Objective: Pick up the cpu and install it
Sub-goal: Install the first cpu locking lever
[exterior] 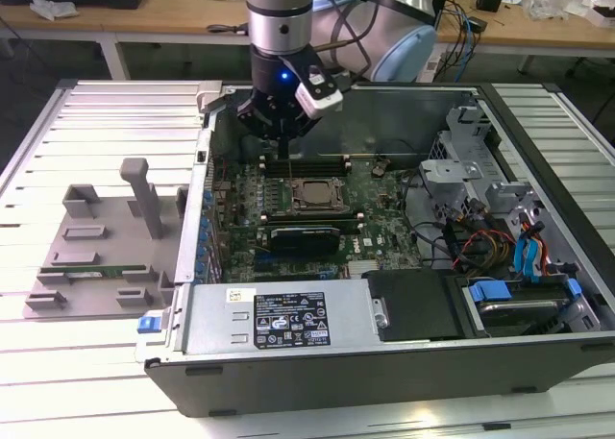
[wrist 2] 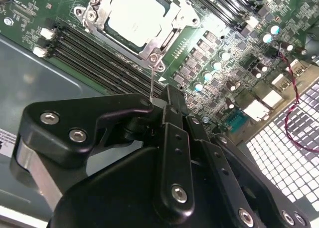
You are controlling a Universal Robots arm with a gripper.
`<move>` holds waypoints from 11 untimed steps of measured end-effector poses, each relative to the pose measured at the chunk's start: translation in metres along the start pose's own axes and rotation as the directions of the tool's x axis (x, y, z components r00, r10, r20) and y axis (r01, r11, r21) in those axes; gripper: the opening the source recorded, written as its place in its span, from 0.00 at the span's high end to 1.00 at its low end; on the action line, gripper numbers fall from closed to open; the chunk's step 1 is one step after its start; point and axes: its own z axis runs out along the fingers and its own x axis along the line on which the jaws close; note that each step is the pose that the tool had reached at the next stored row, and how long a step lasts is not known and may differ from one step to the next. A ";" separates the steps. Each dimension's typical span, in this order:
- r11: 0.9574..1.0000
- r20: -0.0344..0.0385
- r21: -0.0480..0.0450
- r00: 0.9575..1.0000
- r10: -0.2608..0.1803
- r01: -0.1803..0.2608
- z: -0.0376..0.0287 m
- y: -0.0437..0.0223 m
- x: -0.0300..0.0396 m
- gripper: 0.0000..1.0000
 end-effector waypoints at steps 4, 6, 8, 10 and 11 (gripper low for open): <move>1.000 0.000 0.000 1.000 0.000 0.000 0.0003 -0.0004 -0.0041 0.89; 1.000 0.000 0.000 1.000 0.000 0.000 0.0004 -0.0006 -0.0063 0.89; 1.000 0.000 0.000 1.000 0.000 0.000 0.0004 -0.0008 -0.0078 0.89; 1.000 0.000 0.000 1.000 0.000 0.000 0.0006 -0.0011 -0.0113 0.89; 1.000 0.000 0.000 1.000 0.000 0.000 0.0006 -0.0011 -0.0120 0.89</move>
